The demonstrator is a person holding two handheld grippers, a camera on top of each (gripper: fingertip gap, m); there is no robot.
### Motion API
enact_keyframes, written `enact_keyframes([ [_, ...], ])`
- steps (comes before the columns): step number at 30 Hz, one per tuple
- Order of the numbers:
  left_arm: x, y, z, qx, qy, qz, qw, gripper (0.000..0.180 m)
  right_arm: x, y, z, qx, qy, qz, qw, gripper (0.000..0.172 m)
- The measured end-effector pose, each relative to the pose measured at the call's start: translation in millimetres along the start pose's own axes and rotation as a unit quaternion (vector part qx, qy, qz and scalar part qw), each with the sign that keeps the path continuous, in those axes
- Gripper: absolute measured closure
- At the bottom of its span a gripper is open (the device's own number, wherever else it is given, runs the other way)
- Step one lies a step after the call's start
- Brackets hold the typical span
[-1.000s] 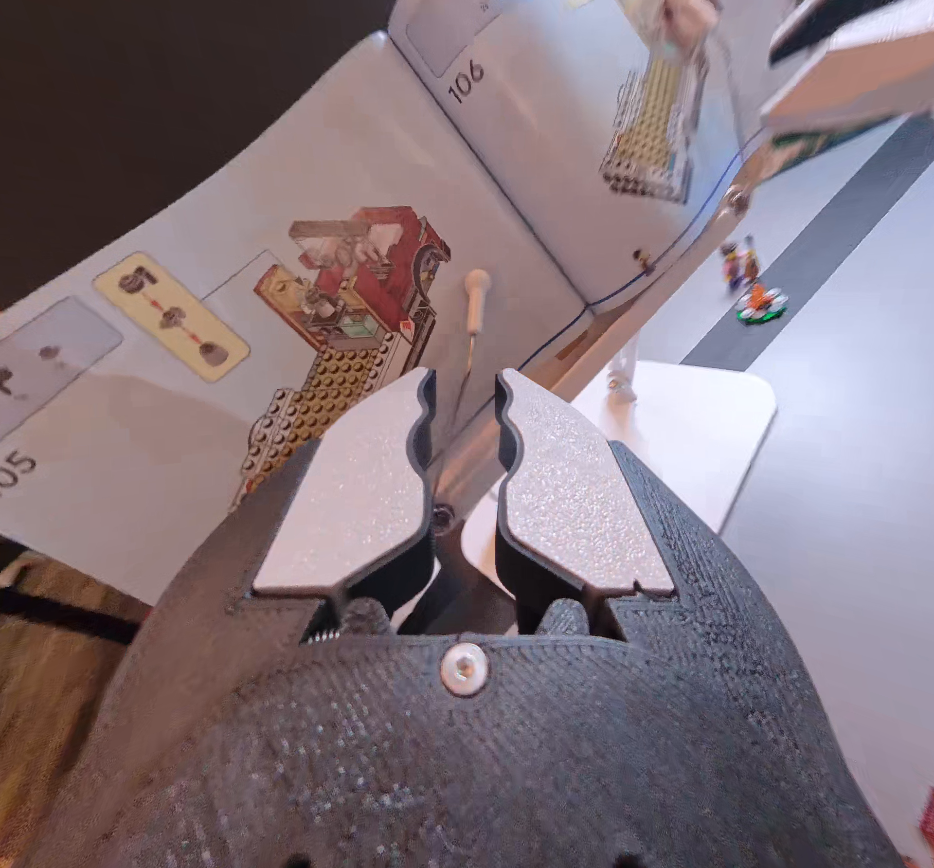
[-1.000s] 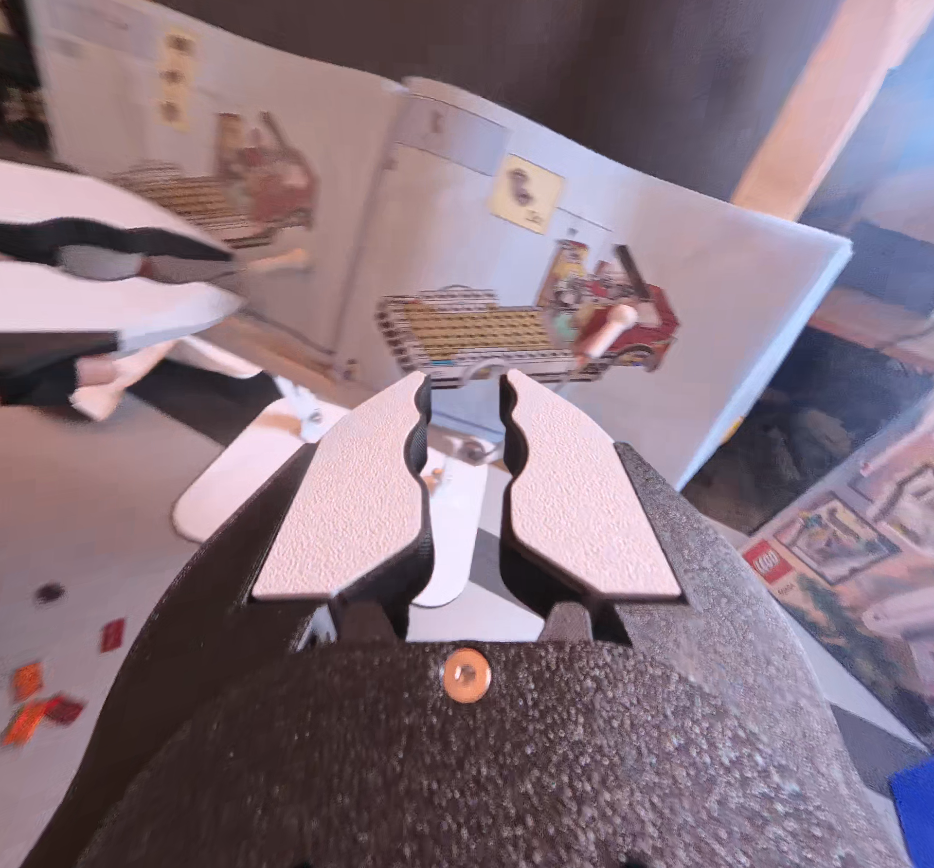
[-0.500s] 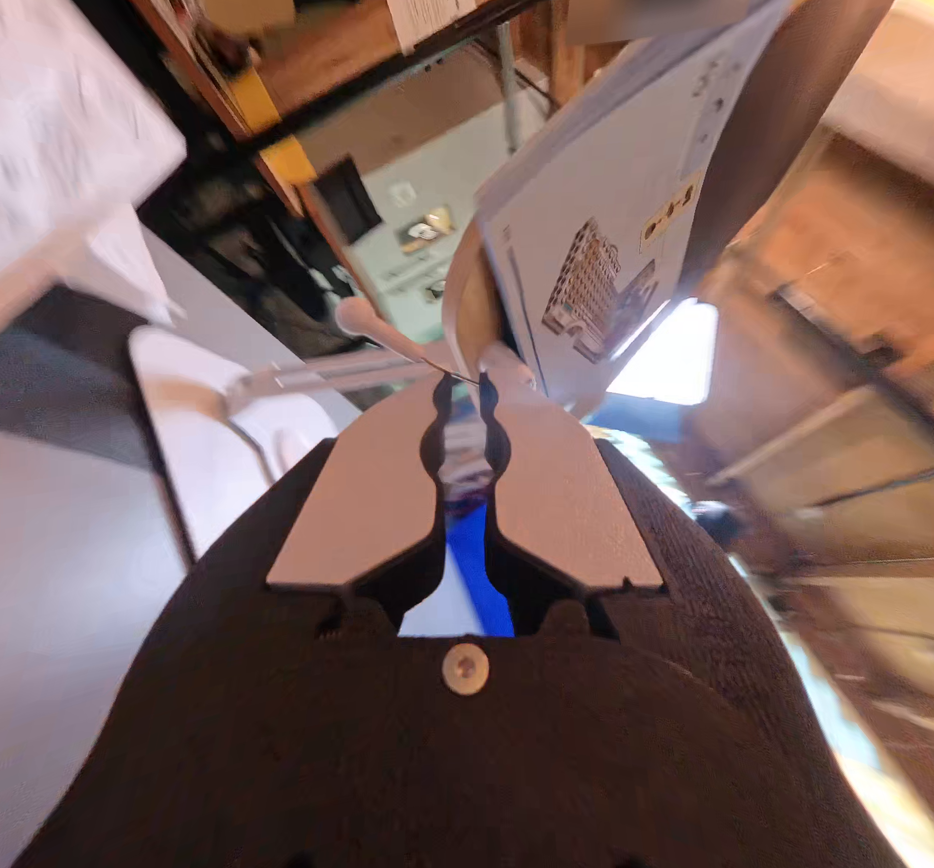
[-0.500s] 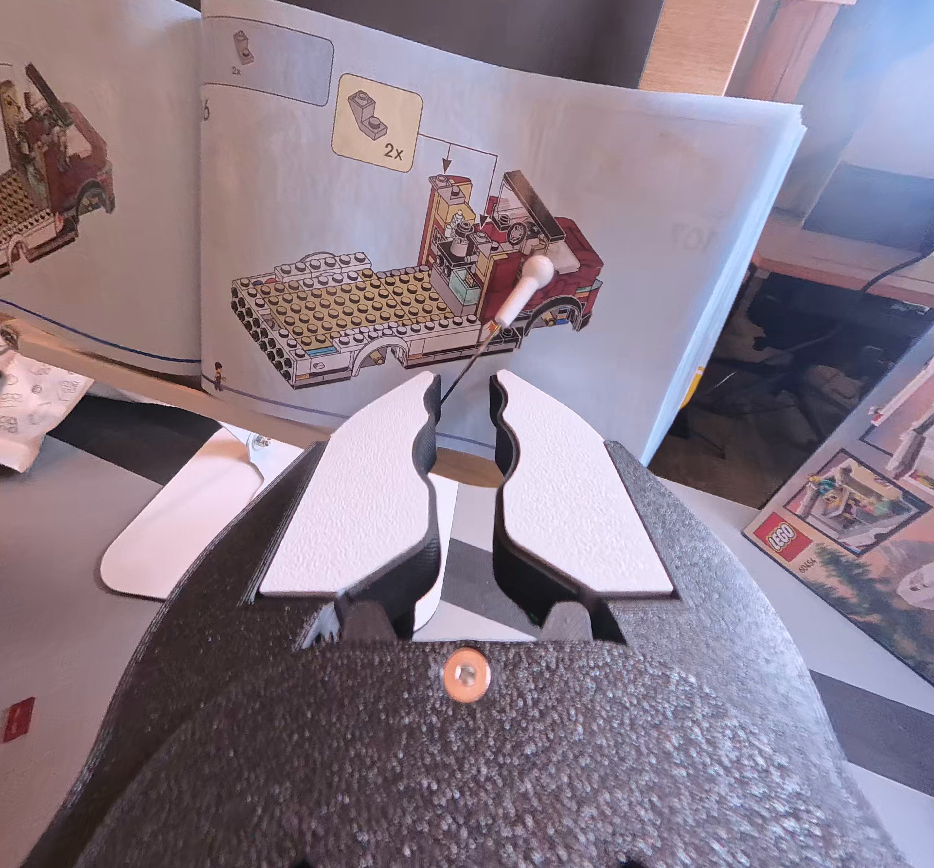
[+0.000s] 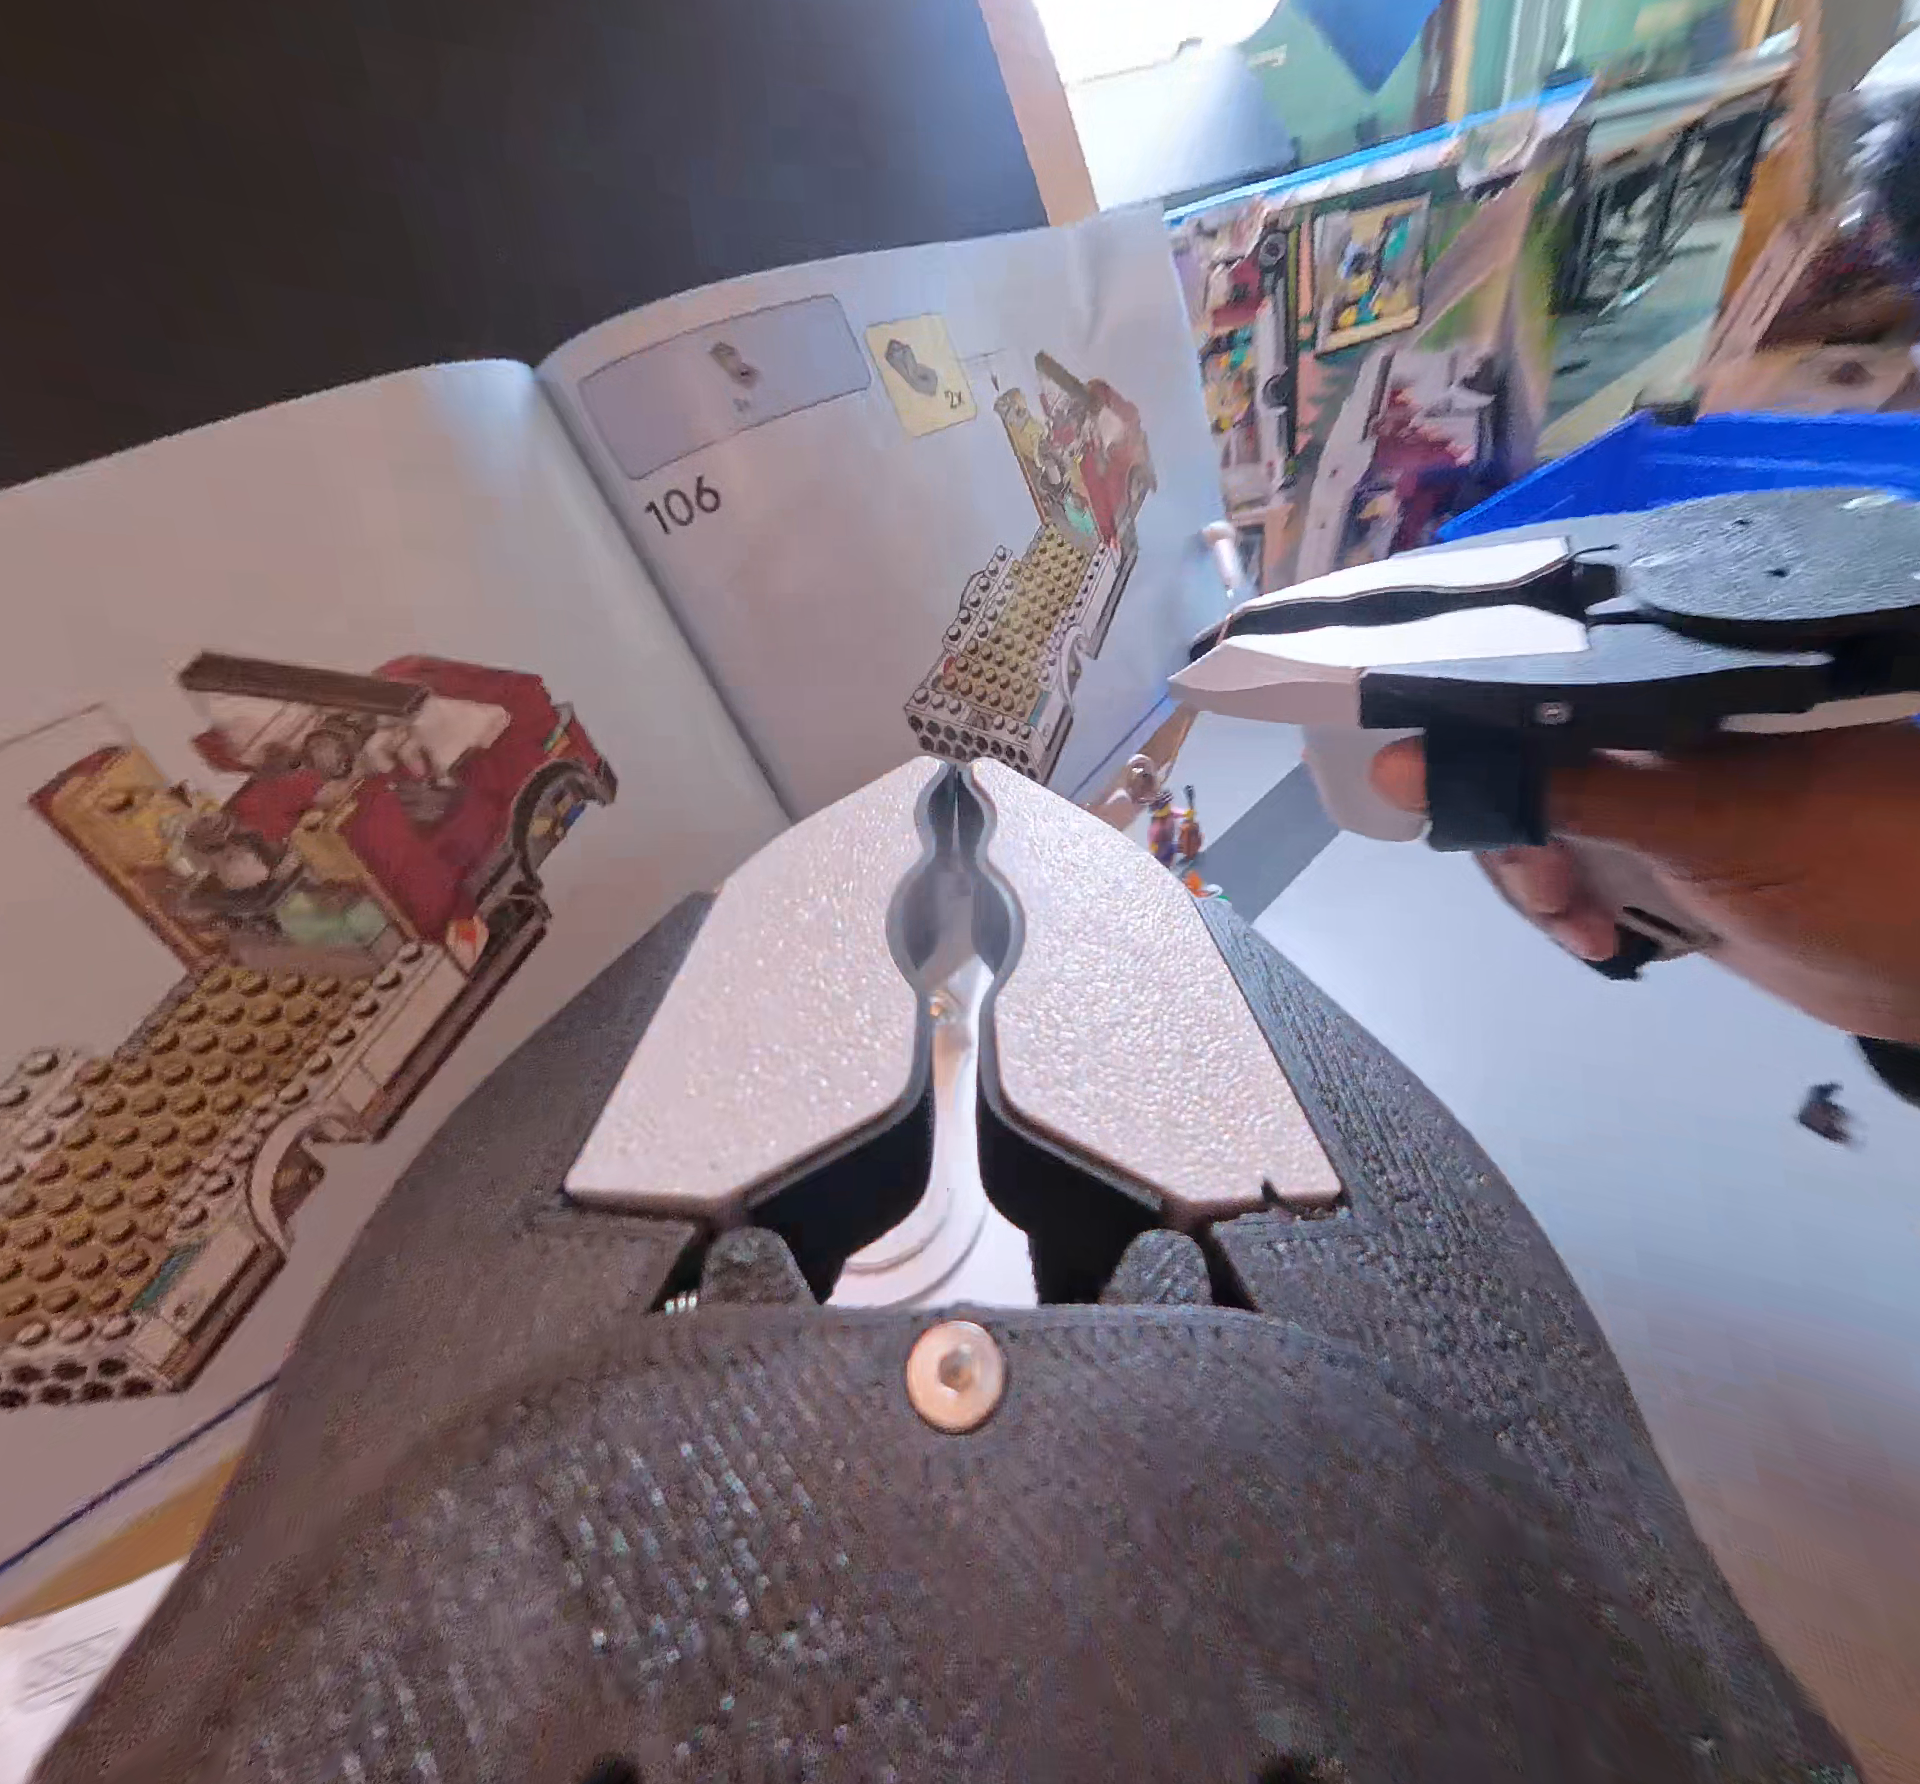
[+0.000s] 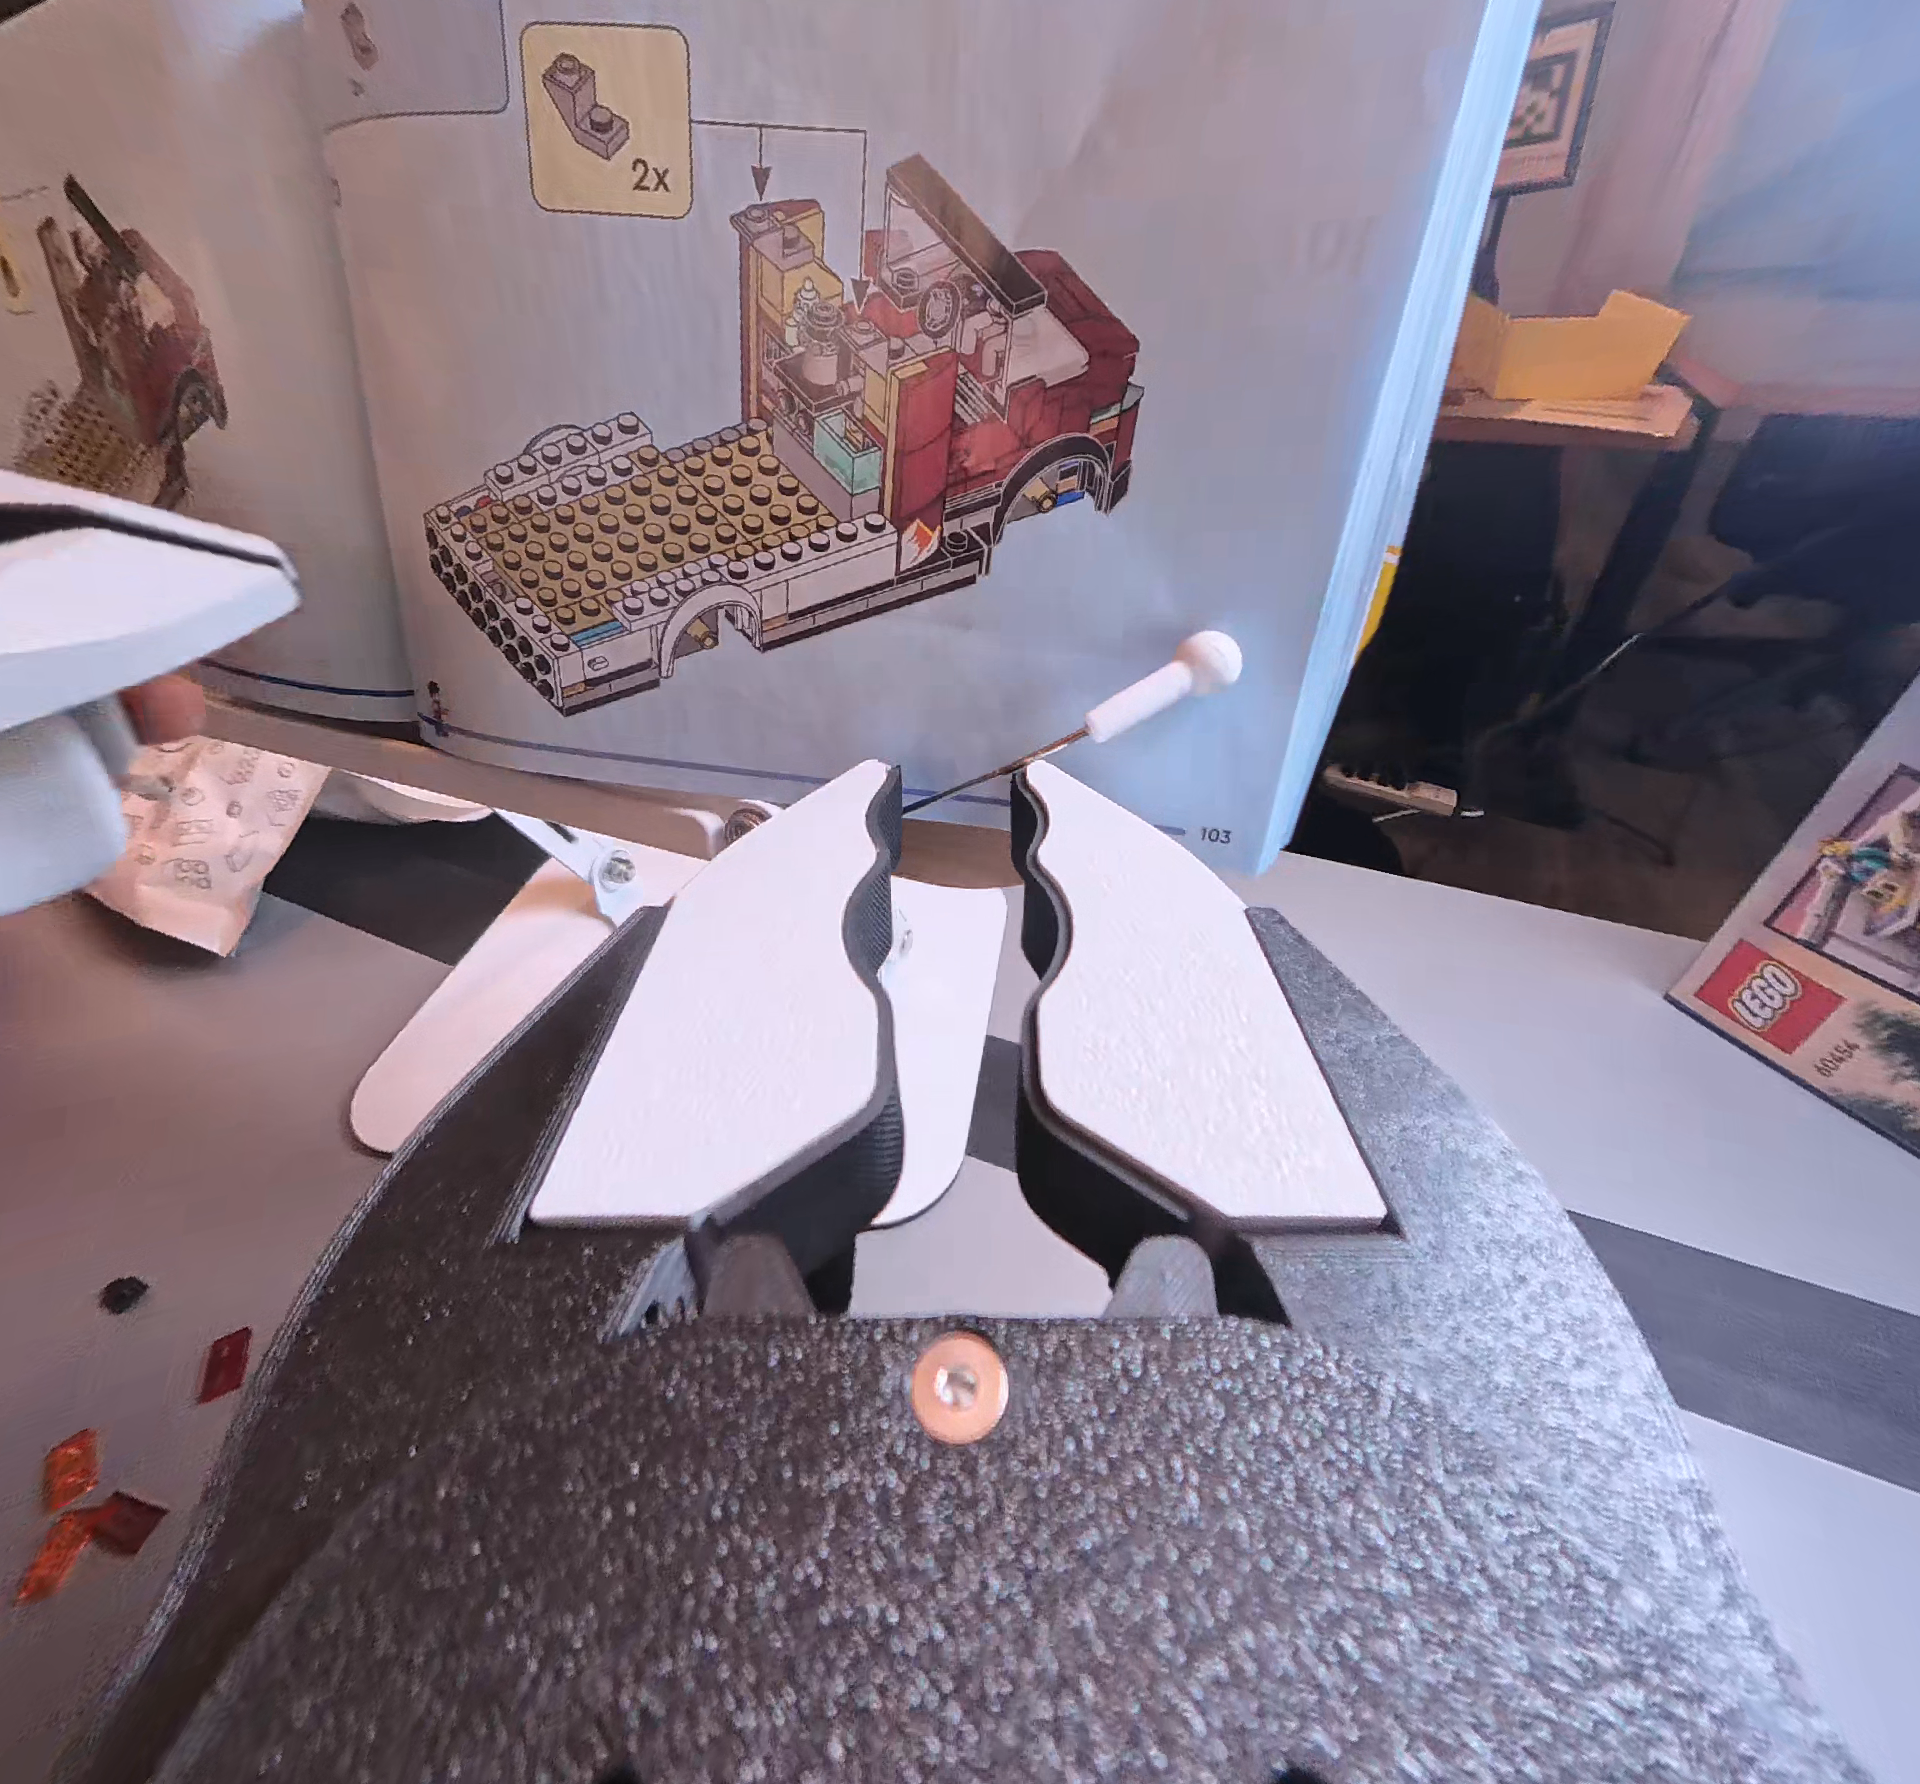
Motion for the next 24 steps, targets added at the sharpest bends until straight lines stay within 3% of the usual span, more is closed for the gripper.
enact_keyframes([
  [5, 16.0, -0.8, 0.1, 0.002, 0.01, 0.019, 1.0, 0.18, 0.3, -0.3, 0.2, 0.0, 0.001, 0.006, 1.0, 0.152],
  [24, 20.6, 4.1, -10.0, 0.004, 0.029, 0.027, 0.999, 0.18, 0.1, -0.3, 0.3, -0.007, -0.006, 0.004, 1.0, 0.152],
])
Point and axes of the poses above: each gripper's, where its closed fingertips meet, x out along the fingers, z out of its top, y = z × x across the jaws, the point moved 1 cm from there along -x, back along the fingers, and after that the axes turned 2 degrees about y, right-handed, at the moved point
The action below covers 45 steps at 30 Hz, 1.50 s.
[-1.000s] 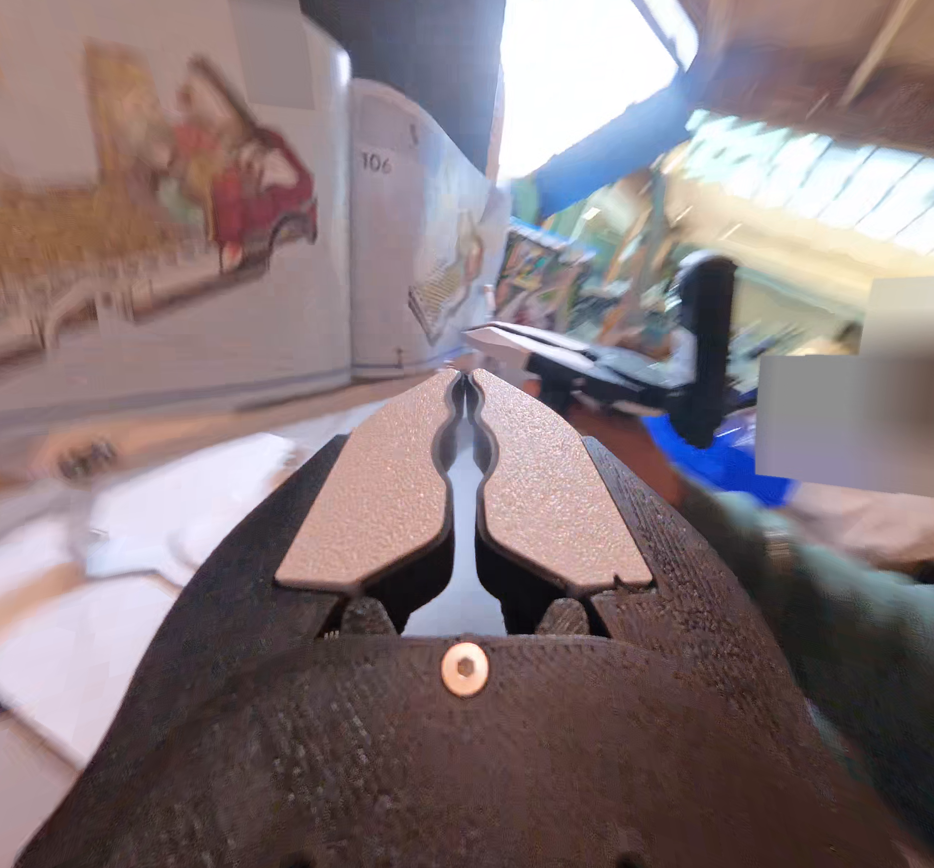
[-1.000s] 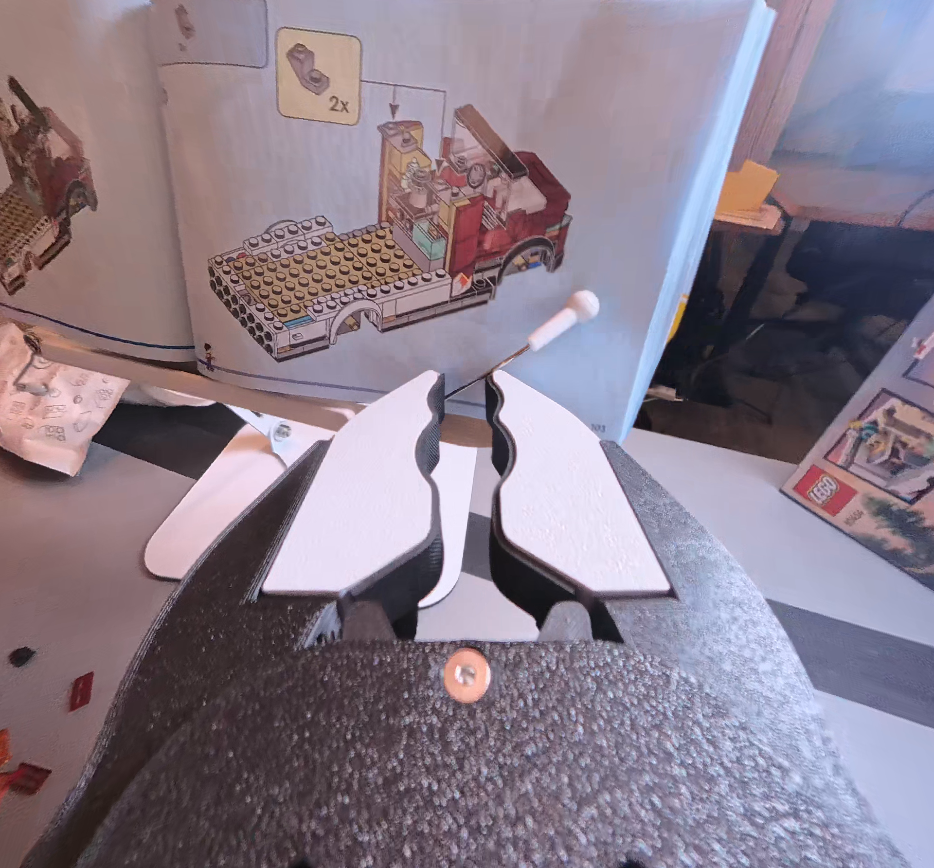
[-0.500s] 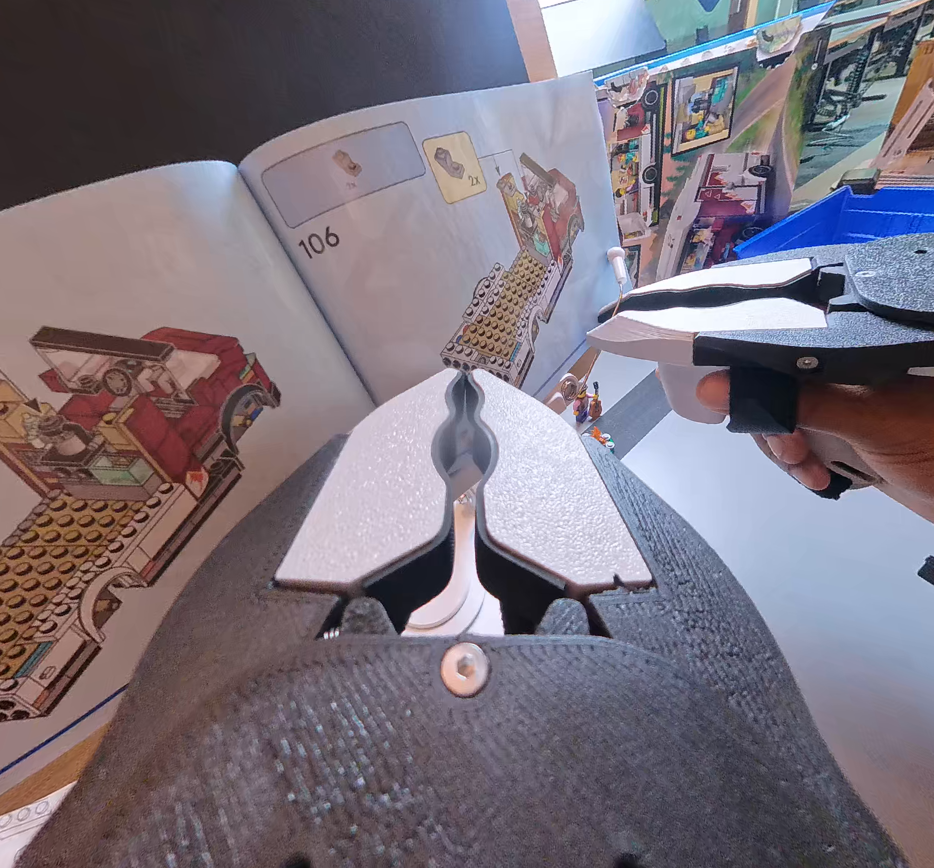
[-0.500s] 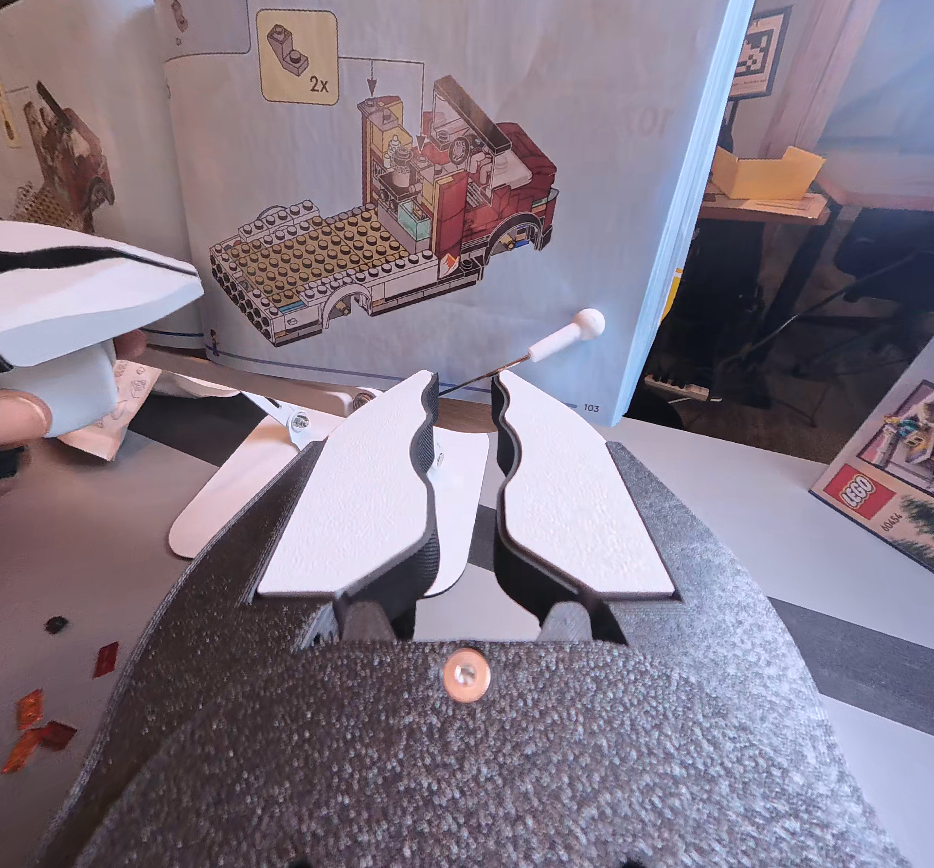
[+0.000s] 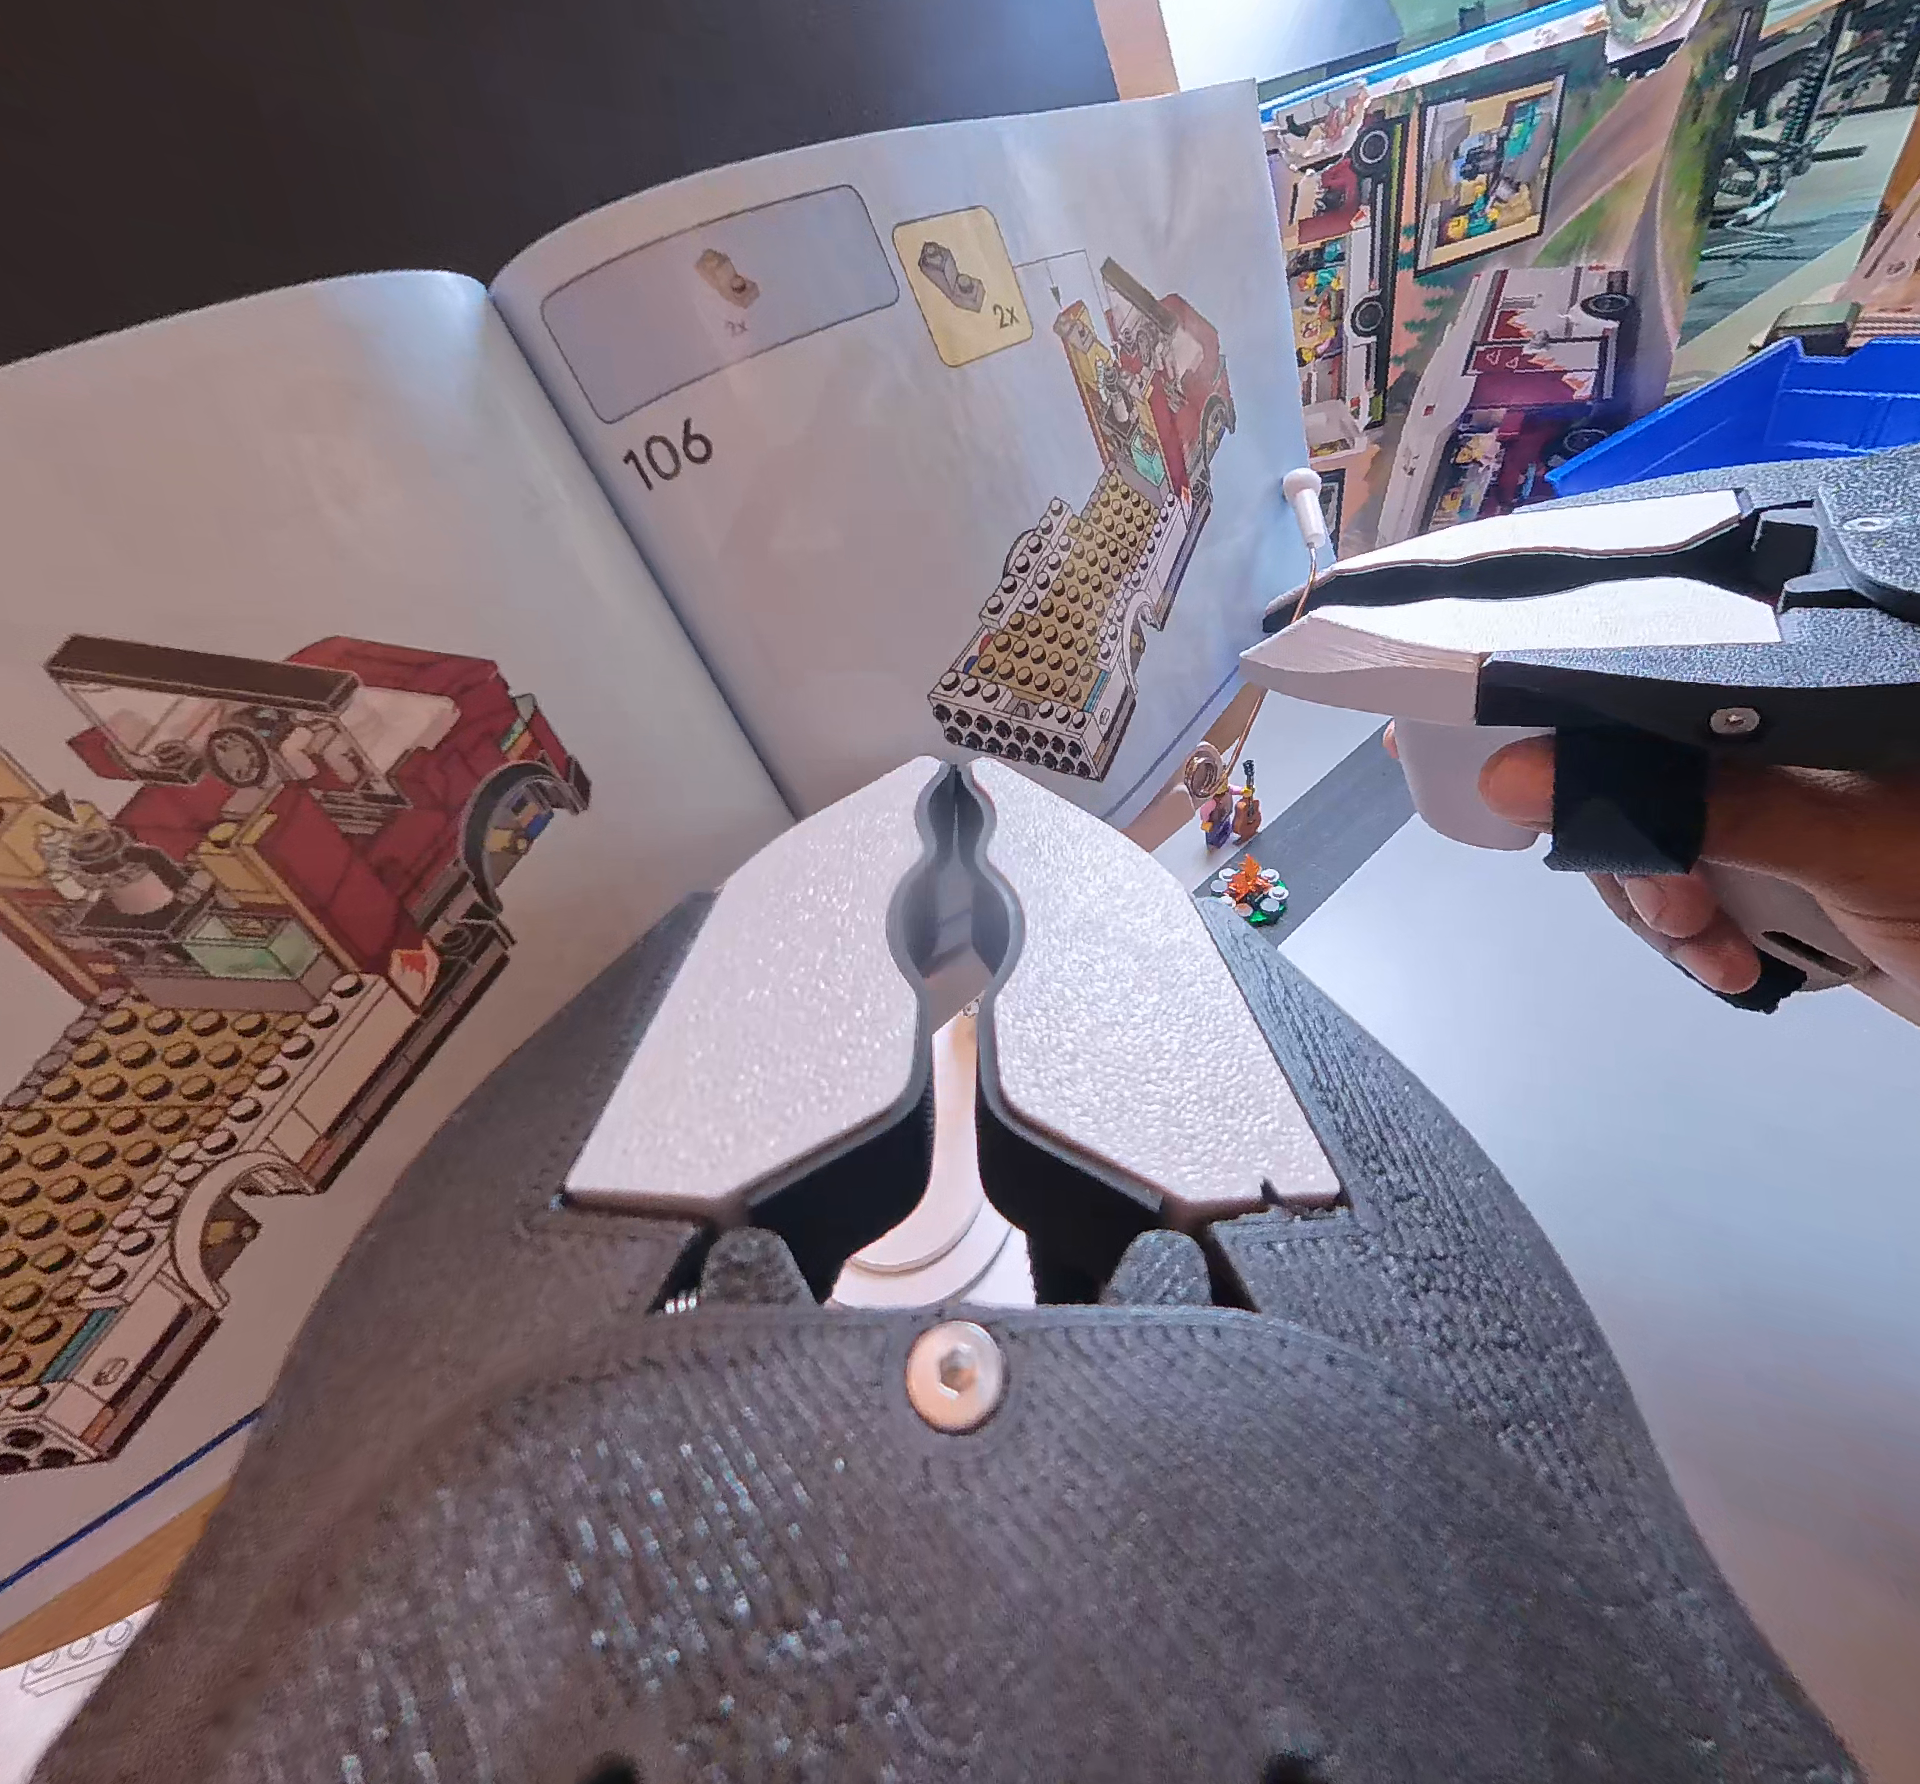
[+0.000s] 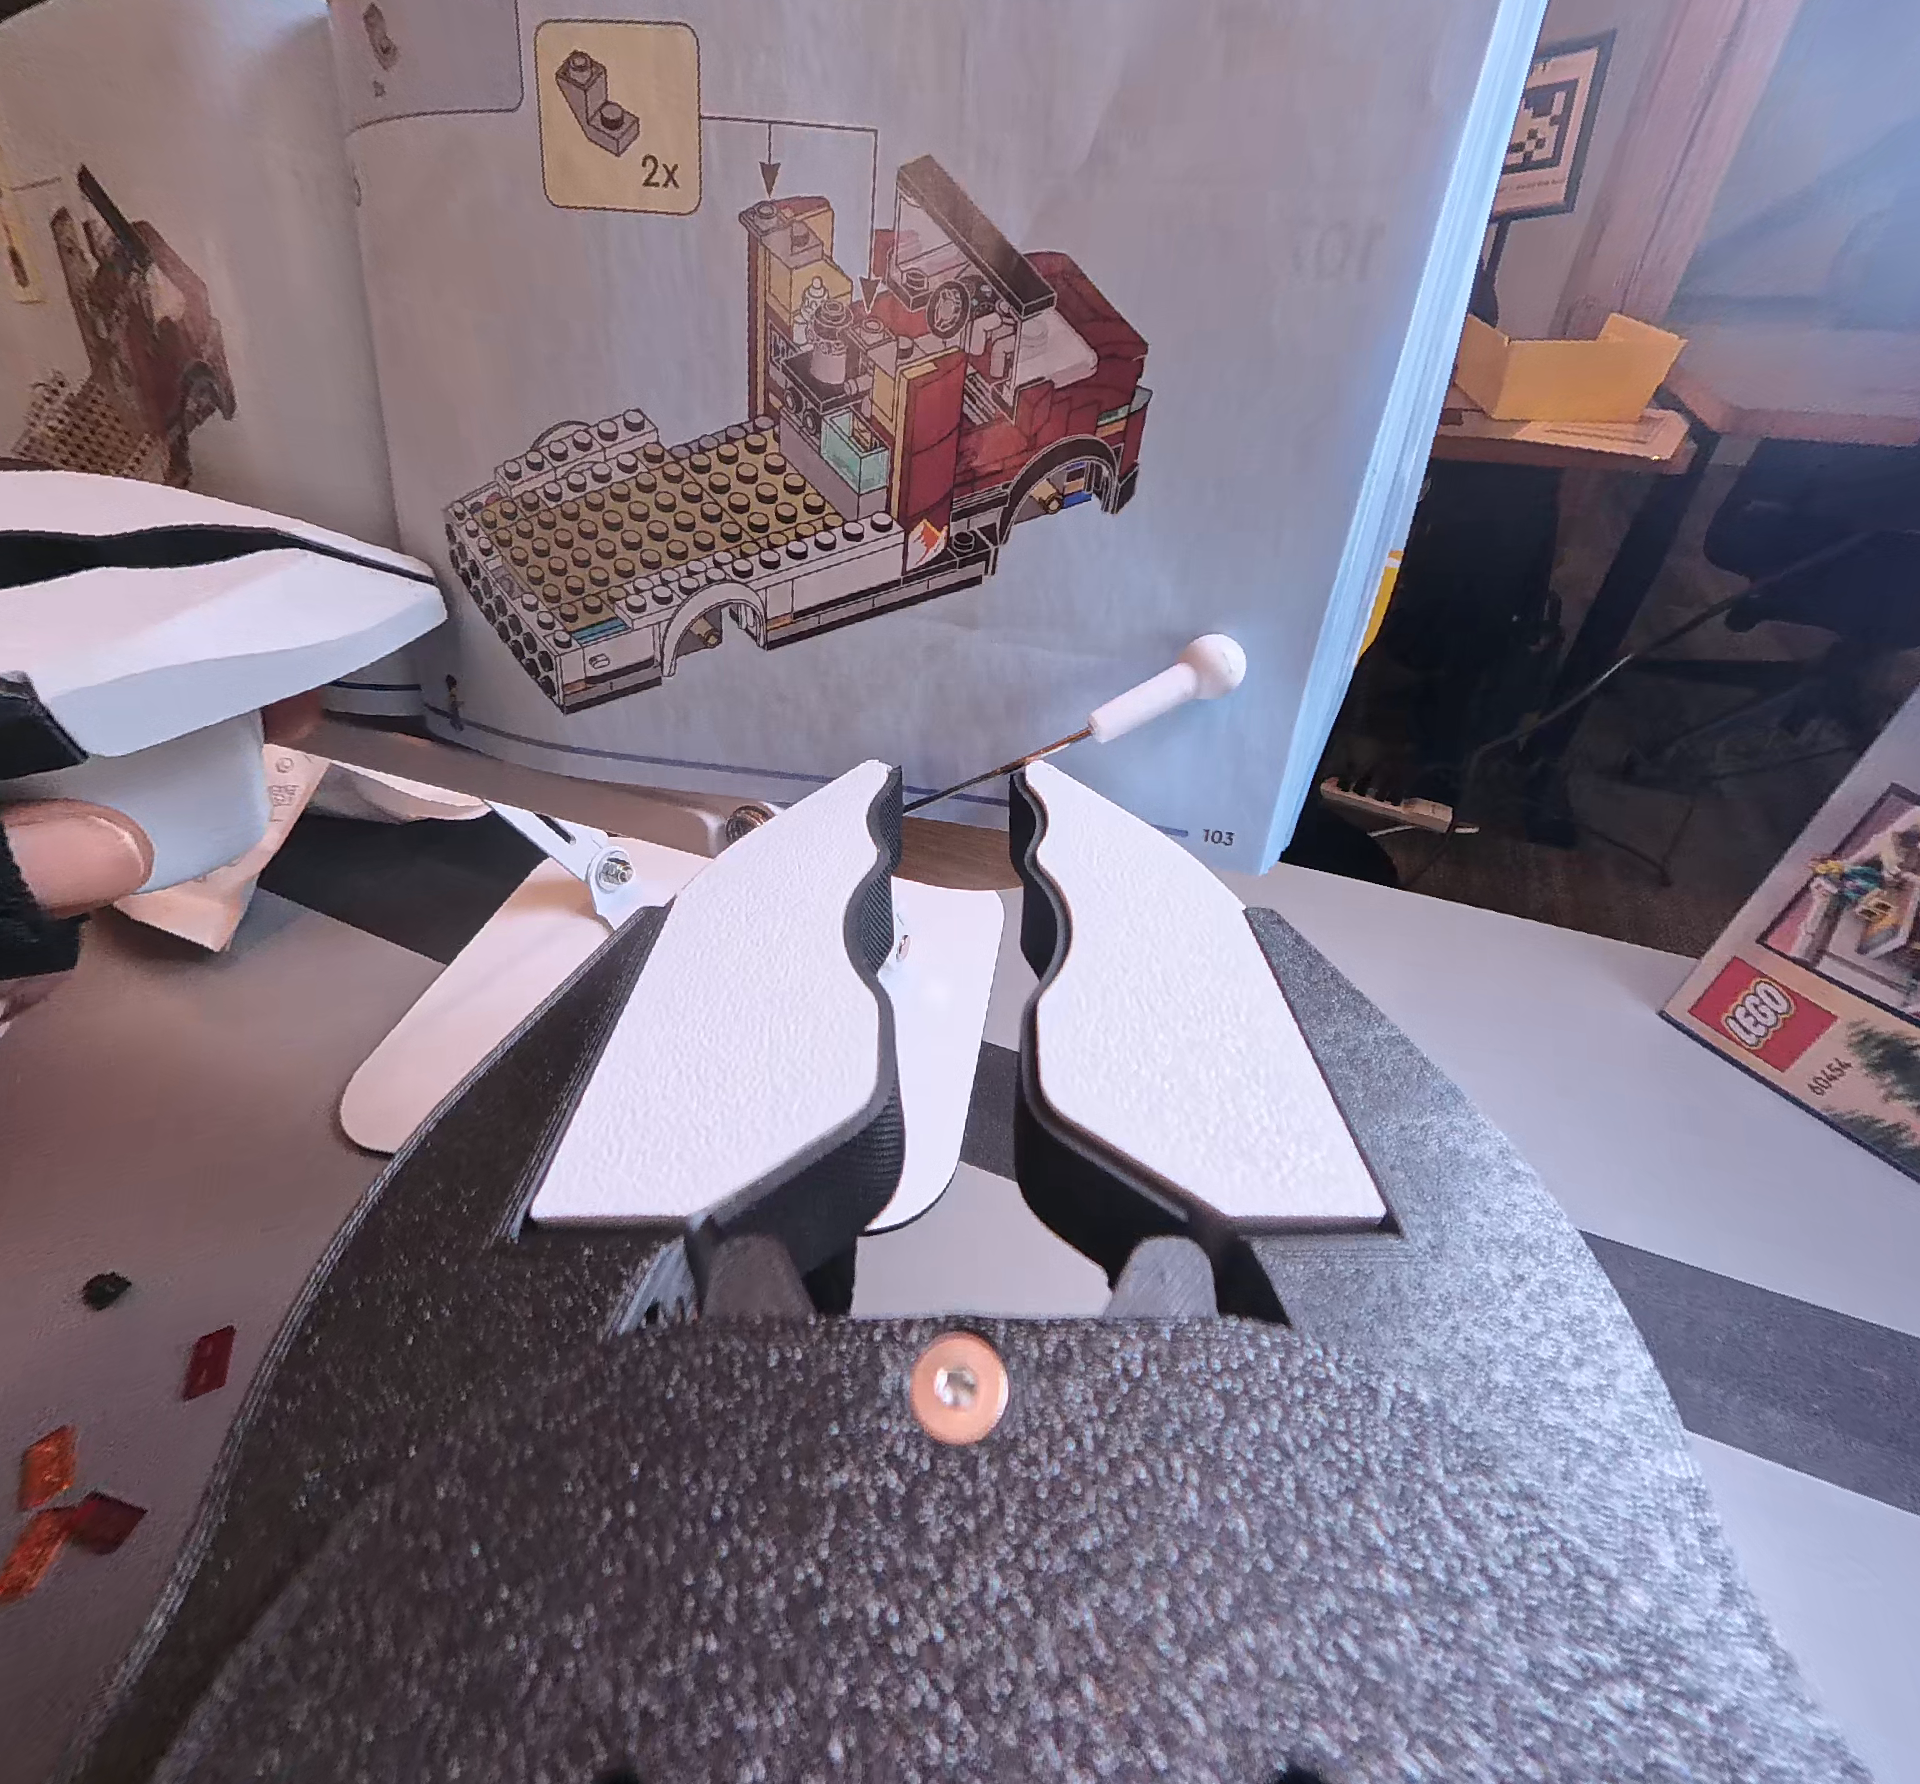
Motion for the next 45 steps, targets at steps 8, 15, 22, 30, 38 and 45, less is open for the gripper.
enact_keyframes([
  [8, 1.3, 0.2, -0.4, -0.004, -0.002, -0.002, 1.0, 0.18, -0.2, 0.2, -0.2, 0.0, -0.002, 0.001, 1.0, 0.152],
  [15, 3.3, 0.3, -0.9, -0.001, 0.0, 0.002, 1.0, 0.18, -2.1, -0.2, -3.0, 0.009, 0.004, -0.001, 1.0, 0.15],
  [22, 5.1, 0.9, -2.1, -0.006, -0.003, -0.002, 1.0, 0.18, -33.9, 6.3, -4.0, 0.049, 0.016, -0.033, 0.998, 0.146],
  [30, 2.7, 0.1, -3.3, -0.02, -0.01, -0.019, 1.0, 0.18, -11.4, 80.9, 37.6, -0.125, -0.006, 0.02, 0.992, 0.135],
  [38, -42.3, 35.0, 1.0, -0.042, -0.061, 0.025, 0.997, 0.18, 25.0, 75.5, 34.4, -0.135, 0.034, -0.028, 0.99, 0.139],
  [45, -83.1, 121.1, -12.2, 0.003, -0.027, 0.204, 0.978, 0.096, 24.2, 73.3, 28.5, -0.148, 0.039, -0.031, 0.988, 0.14],
])
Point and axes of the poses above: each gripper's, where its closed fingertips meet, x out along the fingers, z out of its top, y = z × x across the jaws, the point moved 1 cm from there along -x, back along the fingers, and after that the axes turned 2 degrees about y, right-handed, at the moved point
